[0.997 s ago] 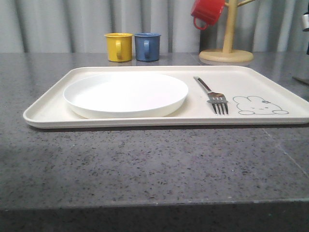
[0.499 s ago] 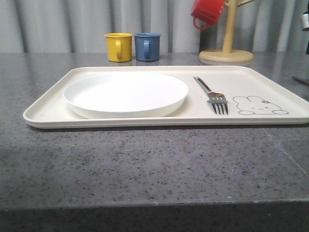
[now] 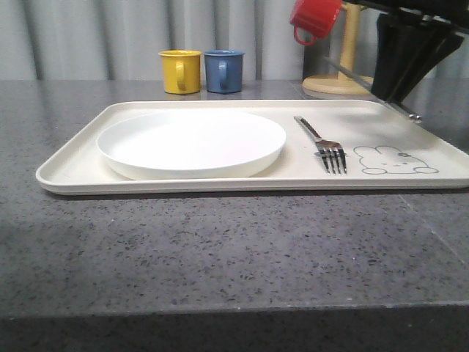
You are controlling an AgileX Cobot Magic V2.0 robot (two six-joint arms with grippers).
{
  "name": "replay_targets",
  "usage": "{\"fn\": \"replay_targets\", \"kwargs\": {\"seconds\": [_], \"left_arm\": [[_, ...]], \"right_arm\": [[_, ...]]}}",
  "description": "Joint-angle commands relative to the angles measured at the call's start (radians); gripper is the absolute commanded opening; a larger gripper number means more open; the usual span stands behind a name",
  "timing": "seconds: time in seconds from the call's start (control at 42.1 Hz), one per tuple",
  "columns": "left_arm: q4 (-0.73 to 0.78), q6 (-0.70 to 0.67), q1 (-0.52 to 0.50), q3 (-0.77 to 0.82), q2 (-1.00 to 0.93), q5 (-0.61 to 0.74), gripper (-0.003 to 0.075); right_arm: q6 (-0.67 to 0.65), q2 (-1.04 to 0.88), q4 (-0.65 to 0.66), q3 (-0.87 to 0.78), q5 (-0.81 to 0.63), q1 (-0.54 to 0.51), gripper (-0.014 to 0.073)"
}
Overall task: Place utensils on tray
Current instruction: 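Lower the chopsticks onto the tray next to the fork and release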
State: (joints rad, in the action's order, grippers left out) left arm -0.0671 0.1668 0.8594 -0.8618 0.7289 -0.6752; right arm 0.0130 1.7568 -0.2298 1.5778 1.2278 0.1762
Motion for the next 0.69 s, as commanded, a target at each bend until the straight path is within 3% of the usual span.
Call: {"fn": "replay_targets", "kwargs": {"seconds": [0.0, 0.19, 0.451, 0.665], "left_arm": [[-0.004, -0.011, 0.009, -0.026, 0.0, 0.079, 0.0376], [-0.004, -0.011, 0.009, -0.026, 0.0, 0.079, 0.0376], [-0.004, -0.011, 0.009, -0.026, 0.0, 0.079, 0.0376], [-0.004, -0.011, 0.009, -0.026, 0.0, 0.079, 0.0376]], "right_arm": [[-0.105, -0.011, -0.012, 0.028, 0.057, 0.019, 0.0048], [-0.204, 0.045, -0.012, 0.028, 0.057, 0.026, 0.0083], [-0.208, 0.057, -0.015, 0.028, 0.065, 0.026, 0.0387], [-0.036, -0.012, -0.001, 0.028, 0.092, 0.026, 0.0396]]}}
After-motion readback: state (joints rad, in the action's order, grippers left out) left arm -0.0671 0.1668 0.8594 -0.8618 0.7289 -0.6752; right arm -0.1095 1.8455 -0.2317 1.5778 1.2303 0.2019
